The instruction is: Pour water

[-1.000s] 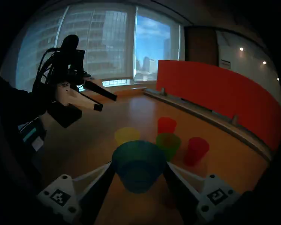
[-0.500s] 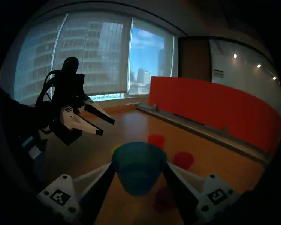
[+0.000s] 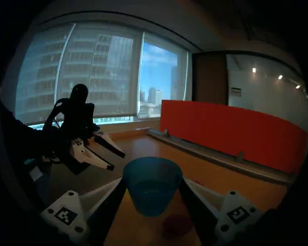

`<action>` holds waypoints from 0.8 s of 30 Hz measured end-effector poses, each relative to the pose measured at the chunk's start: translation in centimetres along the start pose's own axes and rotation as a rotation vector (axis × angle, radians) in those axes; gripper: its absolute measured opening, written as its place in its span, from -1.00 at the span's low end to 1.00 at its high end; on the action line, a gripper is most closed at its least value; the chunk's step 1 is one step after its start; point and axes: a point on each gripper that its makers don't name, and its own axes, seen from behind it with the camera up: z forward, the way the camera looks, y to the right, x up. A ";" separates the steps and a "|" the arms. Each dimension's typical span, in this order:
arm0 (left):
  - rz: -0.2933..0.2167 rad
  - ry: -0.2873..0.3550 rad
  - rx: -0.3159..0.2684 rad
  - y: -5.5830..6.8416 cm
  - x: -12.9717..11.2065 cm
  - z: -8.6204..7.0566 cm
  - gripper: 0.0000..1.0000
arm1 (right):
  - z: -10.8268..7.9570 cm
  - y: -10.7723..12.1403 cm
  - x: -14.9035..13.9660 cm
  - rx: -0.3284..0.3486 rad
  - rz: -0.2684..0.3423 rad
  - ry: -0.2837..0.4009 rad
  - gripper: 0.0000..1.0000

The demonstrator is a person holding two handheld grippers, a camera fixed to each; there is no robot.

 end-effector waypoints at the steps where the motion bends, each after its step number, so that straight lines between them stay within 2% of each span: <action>1: 0.000 -0.001 -0.001 0.0 0.0 0.1 0.86 | 0.0 0.1 0.2 -0.001 0.002 0.005 0.80; 14: -0.014 -0.006 -0.003 -0.3 0.1 0.9 0.86 | -0.4 1.2 2.5 -0.018 -0.006 0.071 0.81; 24: 0.002 -0.041 -0.002 -0.4 -0.1 2.1 0.86 | -1.0 2.3 3.2 -0.034 -0.007 0.077 0.81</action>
